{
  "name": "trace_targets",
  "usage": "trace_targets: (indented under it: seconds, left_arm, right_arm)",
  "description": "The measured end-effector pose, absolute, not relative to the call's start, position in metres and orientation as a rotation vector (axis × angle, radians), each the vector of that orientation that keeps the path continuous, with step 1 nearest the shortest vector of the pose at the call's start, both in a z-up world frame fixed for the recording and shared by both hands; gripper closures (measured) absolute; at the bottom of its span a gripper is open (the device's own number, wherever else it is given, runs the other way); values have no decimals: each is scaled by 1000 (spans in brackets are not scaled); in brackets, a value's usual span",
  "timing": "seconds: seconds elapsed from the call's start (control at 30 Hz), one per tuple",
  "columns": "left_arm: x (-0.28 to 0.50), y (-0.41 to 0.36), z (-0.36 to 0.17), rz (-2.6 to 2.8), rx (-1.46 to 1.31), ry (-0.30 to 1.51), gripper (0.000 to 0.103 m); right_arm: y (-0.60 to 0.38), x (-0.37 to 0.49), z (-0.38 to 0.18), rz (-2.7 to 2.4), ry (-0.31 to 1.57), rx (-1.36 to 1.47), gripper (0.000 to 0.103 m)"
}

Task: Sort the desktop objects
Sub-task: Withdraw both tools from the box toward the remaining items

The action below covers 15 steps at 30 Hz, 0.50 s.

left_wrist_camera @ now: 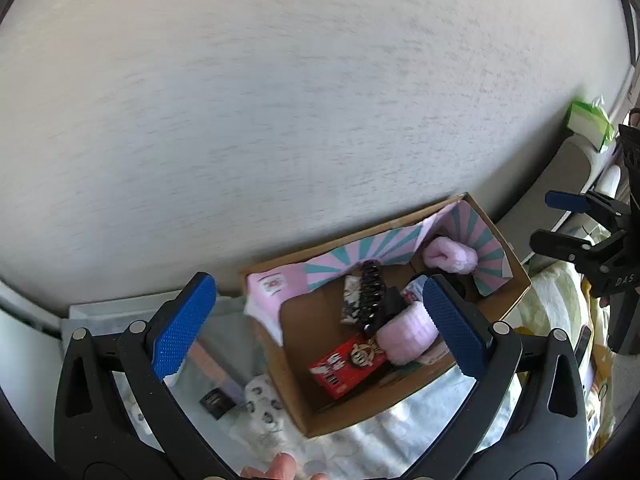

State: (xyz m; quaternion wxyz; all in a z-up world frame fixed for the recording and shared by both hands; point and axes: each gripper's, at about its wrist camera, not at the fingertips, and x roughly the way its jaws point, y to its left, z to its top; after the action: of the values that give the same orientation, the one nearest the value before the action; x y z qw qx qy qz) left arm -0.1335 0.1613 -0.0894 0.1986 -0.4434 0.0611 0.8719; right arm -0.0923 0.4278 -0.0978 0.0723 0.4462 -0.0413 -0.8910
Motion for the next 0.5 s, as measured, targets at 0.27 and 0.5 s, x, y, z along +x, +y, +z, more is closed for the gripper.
trace_targets:
  seconds: [0.27,0.5]
  left_arm:
    - [-116,110,-71,2507,-1199,135,0]
    - [-94,51,-52,2580,-1154,130,0]
  right_arm:
    - [414,-82,-88,-2691,-197,1264,0]
    - [379,-73,-81,-2662,-199,1220,0]
